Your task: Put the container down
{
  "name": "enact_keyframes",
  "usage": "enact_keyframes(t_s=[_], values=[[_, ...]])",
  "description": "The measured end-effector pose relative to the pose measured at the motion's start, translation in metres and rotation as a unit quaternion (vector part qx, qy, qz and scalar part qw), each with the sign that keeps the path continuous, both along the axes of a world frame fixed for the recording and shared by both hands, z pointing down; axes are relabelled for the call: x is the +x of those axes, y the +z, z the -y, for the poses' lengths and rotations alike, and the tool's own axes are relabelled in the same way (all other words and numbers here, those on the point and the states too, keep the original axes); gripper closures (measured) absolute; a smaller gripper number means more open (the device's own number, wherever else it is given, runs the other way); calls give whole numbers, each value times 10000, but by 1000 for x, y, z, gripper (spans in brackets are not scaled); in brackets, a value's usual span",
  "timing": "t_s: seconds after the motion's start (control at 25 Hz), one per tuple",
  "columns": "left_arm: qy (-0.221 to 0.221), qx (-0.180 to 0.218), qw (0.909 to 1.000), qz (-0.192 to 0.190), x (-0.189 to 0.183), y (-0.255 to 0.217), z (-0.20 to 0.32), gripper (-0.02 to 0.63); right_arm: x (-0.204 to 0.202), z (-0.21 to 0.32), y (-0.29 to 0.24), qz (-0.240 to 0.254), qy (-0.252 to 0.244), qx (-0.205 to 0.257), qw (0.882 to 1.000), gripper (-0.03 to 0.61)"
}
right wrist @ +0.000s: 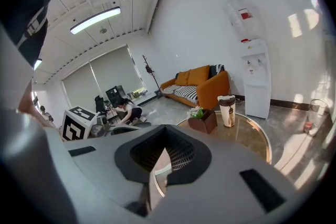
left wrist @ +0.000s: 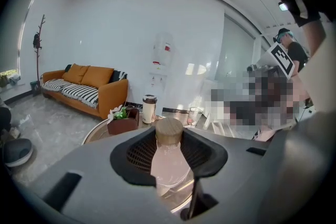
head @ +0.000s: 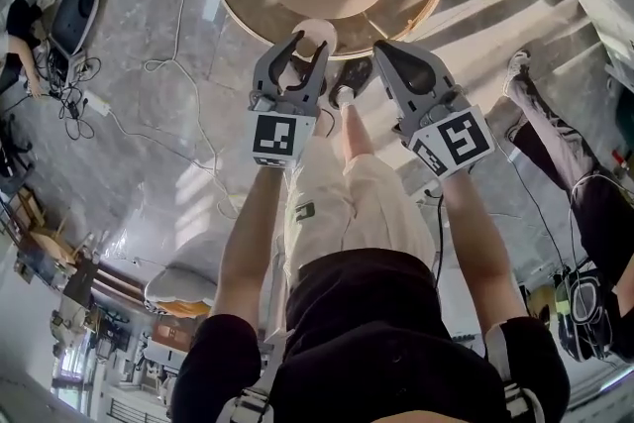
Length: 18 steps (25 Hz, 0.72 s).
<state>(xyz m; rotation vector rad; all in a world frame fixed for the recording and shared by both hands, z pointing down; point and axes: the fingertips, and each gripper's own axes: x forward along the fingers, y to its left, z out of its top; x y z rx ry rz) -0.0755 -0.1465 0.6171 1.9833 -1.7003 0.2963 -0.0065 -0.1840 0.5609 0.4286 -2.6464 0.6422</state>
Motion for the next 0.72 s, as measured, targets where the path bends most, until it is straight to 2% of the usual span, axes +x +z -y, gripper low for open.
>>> enact_keyframes(t_s=[0.52, 0.72], values=[[288, -209, 9991, 251, -29, 103, 39, 471, -9, 25, 74, -240, 460, -239, 9984, 578], [491, -286, 9977, 363, -30, 128, 52, 471, -9, 32, 84, -376, 546, -265, 9975, 578]])
